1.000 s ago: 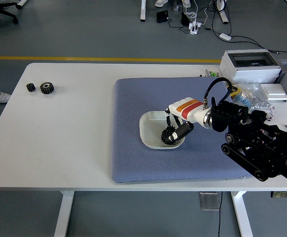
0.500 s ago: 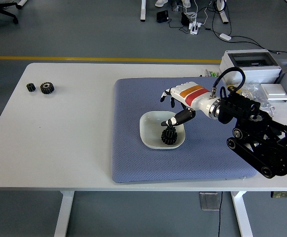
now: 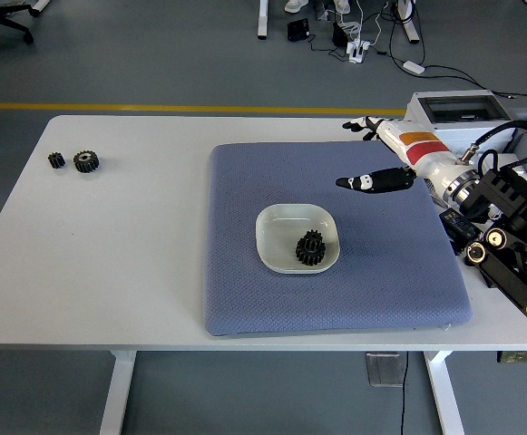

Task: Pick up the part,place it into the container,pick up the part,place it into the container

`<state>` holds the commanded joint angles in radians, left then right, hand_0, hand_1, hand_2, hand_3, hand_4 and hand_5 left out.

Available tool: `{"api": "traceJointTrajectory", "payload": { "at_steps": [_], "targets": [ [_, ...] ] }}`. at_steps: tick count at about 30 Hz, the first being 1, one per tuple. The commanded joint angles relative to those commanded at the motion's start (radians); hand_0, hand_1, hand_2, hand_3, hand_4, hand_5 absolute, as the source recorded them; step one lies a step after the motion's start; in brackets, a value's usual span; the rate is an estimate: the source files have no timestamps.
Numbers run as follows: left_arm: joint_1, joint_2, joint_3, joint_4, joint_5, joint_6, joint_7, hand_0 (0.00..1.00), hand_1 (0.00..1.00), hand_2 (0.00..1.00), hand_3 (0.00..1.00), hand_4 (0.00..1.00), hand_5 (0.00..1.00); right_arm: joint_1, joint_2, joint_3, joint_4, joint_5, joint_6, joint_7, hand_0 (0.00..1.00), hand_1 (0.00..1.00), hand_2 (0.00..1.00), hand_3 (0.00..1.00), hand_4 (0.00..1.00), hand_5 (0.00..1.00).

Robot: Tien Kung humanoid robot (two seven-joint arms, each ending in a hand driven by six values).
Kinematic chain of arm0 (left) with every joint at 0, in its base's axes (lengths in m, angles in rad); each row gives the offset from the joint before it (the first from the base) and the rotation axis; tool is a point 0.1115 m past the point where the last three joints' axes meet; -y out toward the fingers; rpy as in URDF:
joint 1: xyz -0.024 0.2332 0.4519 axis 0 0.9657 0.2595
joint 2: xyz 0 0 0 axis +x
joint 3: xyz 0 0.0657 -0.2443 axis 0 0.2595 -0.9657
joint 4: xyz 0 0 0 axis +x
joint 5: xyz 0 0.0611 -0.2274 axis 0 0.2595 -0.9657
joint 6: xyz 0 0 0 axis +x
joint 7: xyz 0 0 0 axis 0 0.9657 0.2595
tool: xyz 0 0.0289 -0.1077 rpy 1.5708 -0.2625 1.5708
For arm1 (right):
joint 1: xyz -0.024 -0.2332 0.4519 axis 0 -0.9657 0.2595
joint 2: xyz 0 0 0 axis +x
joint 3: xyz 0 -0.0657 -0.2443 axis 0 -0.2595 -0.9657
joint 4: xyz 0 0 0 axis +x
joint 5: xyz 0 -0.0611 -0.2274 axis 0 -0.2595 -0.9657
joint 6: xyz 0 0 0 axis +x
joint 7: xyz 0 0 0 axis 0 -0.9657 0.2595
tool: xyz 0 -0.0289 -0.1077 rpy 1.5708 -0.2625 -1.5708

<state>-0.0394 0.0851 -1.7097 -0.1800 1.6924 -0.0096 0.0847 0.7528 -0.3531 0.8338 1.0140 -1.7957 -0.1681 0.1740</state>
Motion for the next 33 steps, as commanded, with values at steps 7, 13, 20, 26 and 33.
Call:
{"api": "traceJointTrajectory", "payload": {
  "at_steps": [7, 13, 20, 26, 33],
  "targets": [
    [0.001, 0.0, 0.002, 0.0, 0.0, 0.0, -0.003, 0.717, 0.679, 0.686, 0.57, 0.609, 0.569, -0.108, -0.062, 0.113, 0.014, 0.243, 0.031, -0.033, 0.804, 0.804, 0.843, 0.838, 0.998, 0.552],
    [-0.001, -0.002, 0.008, 0.0, -0.006, 0.0, -0.006, 0.717, 0.679, 0.686, 0.57, 0.609, 0.569, -0.224, -0.083, 0.228, 0.079, 0.489, 0.085, -0.092, 0.796, 0.796, 0.819, 0.815, 0.998, 0.583],
    [0.002, -0.002, 0.013, 0.0, -0.008, -0.001, -0.005, 0.717, 0.679, 0.686, 0.57, 0.609, 0.568, -0.356, -0.049, 0.438, 0.138, 0.788, 0.156, -0.143, 0.765, 0.765, 0.784, 0.767, 0.998, 0.663],
    [0.001, -0.001, 0.015, 0.0, -0.006, -0.001, -0.006, 0.718, 0.678, 0.686, 0.57, 0.609, 0.569, -0.416, -0.017, 0.569, 0.16, 1.024, 0.19, -0.106, 0.782, 0.778, 0.789, 0.775, 0.998, 0.788],
    [0.001, -0.002, 0.021, 0.0, -0.01, -0.002, -0.008, 0.718, 0.679, 0.686, 0.57, 0.609, 0.57, -0.453, 0.011, 0.605, 0.161, 1.026, 0.208, -0.081, 0.776, 0.764, 0.783, 0.773, 0.998, 0.831]
  ]
}}
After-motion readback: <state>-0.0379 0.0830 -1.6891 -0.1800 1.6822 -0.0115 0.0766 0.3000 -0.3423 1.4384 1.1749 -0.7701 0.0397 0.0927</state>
